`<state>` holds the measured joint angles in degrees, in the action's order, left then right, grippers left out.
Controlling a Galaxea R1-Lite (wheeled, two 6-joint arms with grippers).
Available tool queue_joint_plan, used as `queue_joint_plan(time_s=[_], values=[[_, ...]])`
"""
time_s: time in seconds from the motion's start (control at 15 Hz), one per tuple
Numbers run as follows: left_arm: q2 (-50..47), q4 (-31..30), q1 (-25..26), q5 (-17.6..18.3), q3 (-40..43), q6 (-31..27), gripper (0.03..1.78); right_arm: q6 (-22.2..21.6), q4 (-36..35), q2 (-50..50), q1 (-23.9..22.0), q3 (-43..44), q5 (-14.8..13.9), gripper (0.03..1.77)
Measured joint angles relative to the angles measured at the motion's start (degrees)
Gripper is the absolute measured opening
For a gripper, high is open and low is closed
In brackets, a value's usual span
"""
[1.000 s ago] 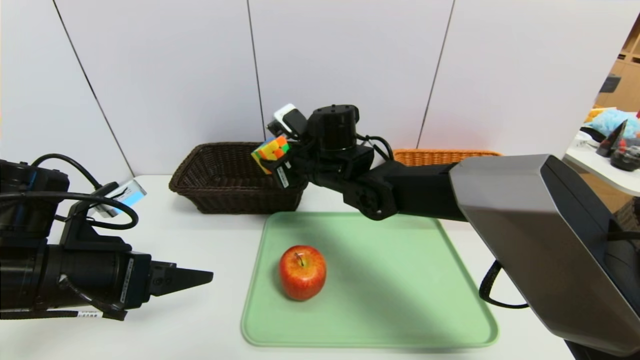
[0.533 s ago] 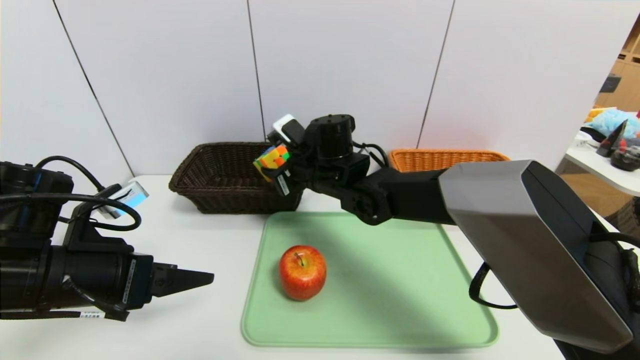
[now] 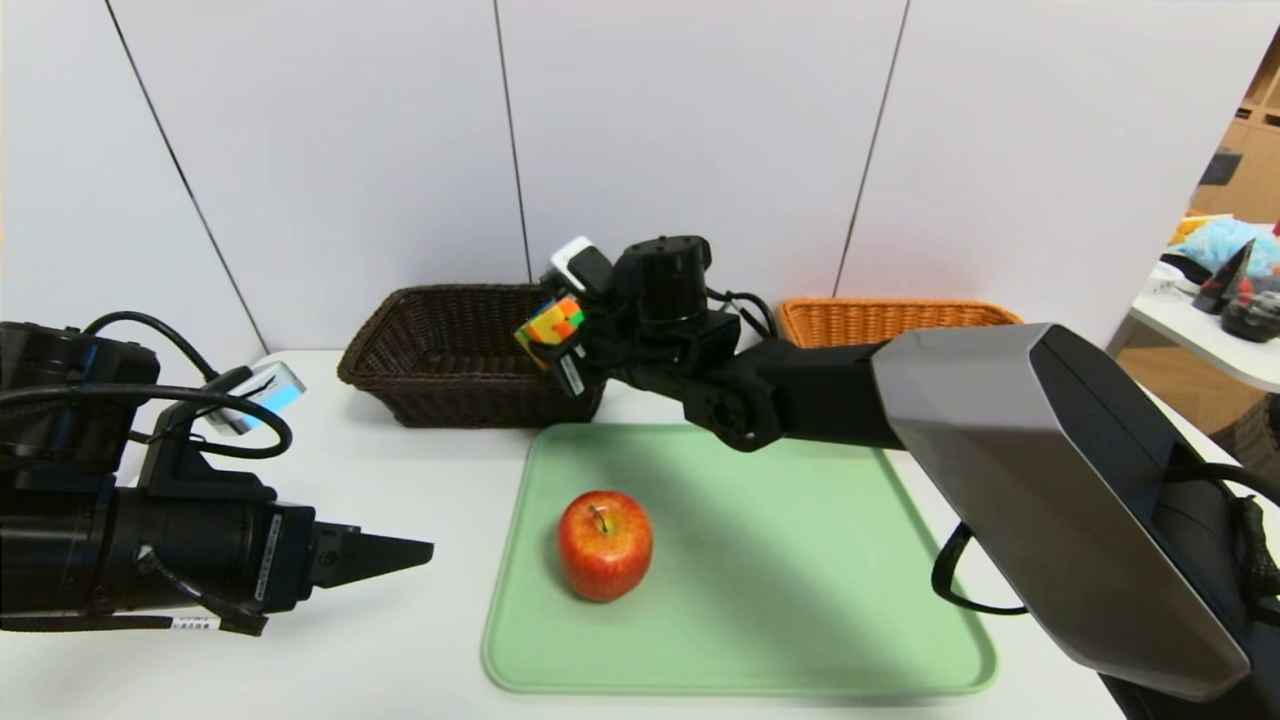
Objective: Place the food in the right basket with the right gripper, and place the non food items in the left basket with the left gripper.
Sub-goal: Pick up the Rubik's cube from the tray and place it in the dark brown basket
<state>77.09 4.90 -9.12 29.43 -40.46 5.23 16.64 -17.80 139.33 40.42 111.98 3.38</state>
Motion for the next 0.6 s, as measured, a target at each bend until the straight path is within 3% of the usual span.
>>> queue_joint_plan(time_s=[0.27,0.6], values=[[0.0,0.0,0.0,0.0,0.0,0.0,1.69,0.0,-0.1,-0.2,0.0,0.1,-0.1,1.33],[-1.1,-1.3,0.0,0.1,-0.4,0.1,1.69,-0.2,1.0,-3.0,-0.2,0.0,-1.0,1.51]])
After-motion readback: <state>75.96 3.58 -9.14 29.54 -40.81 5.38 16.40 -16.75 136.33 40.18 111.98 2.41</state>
